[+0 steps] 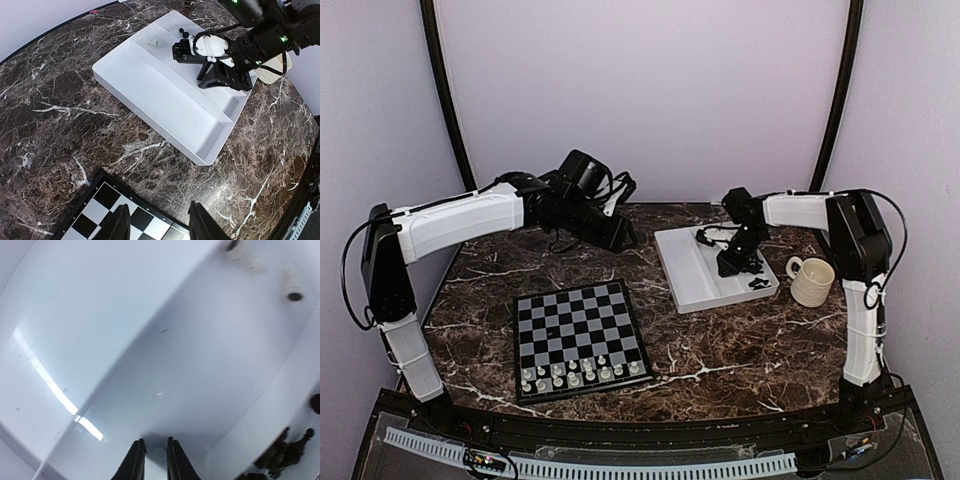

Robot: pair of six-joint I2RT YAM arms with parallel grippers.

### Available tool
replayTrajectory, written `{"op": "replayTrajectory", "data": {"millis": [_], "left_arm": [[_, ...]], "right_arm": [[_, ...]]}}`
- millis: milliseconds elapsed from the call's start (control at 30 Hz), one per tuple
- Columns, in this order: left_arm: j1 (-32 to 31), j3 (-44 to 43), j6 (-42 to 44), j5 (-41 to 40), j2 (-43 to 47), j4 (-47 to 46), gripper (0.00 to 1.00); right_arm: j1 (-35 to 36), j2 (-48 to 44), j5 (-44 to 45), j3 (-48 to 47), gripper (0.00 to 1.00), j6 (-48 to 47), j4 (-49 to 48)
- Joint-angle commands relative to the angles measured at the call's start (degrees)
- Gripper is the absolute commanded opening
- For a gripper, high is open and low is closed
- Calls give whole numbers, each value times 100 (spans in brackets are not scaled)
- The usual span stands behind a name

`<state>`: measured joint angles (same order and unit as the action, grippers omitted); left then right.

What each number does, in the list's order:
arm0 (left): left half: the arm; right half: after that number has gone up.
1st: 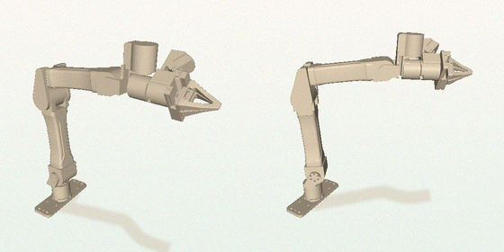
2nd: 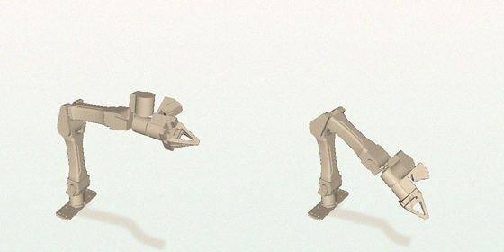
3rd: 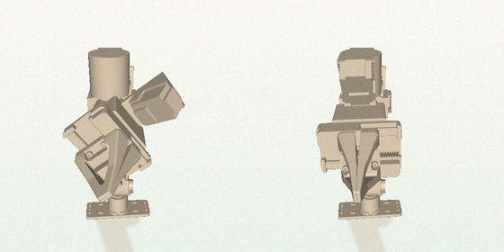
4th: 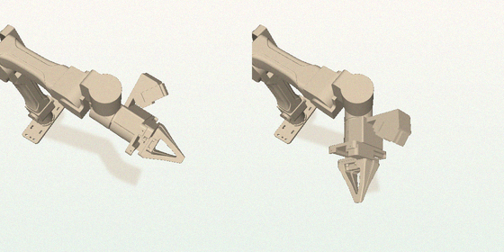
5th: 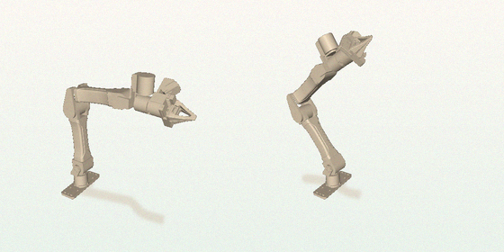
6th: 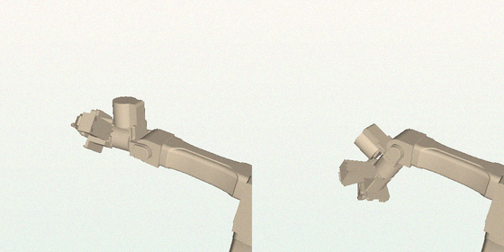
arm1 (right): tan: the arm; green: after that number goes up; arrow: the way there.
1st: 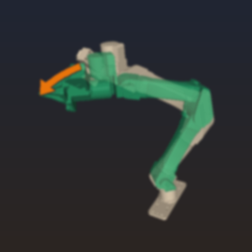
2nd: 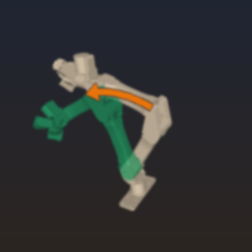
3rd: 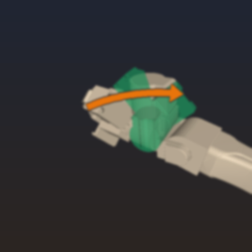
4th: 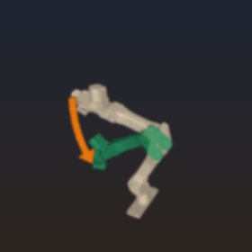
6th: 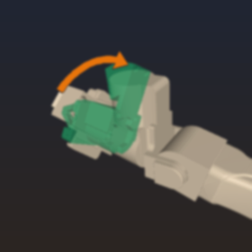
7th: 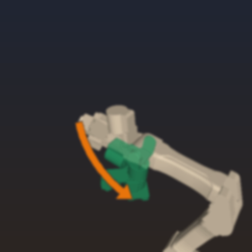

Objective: Set up the chess pieces on the board
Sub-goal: Move the storage box to the center of the board.

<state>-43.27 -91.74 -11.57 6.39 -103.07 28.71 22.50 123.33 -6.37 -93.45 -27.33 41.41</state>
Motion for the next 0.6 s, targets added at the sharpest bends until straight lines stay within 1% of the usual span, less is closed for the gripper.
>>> {"op": "replayTrajectory", "data": {"millis": [0, 100, 167, 267, 333, 400, 567], "left_arm": [[55, 203, 142, -11, 122, -174, 42], [83, 318, 127, 15, 121, -296, 42], [94, 364, 107, 50, 100, -351, 43], [108, 390, 86, 123, 63, -395, 42], [120, 391, 79, 162, 24, -396, 42], [129, 392, 68, 174, 9, -394, 42], [133, 411, 19, 207, 38, -376, 42]], "right_arm": [[438, -576, 104, 810, 18, -474, 285], [762, -843, -225, 1307, 17, -789, 578], [971, -988, -275, 1546, 17, -846, 691], [1170, -1052, -590, 1558, 17, -956, 1043], [1168, -1085, -645, 1469, 18, -754, 1021], [1105, -1102, -482, 1276, 19, -601, 929], [678, -989, -356, 249, 22, -295, 934]]}}
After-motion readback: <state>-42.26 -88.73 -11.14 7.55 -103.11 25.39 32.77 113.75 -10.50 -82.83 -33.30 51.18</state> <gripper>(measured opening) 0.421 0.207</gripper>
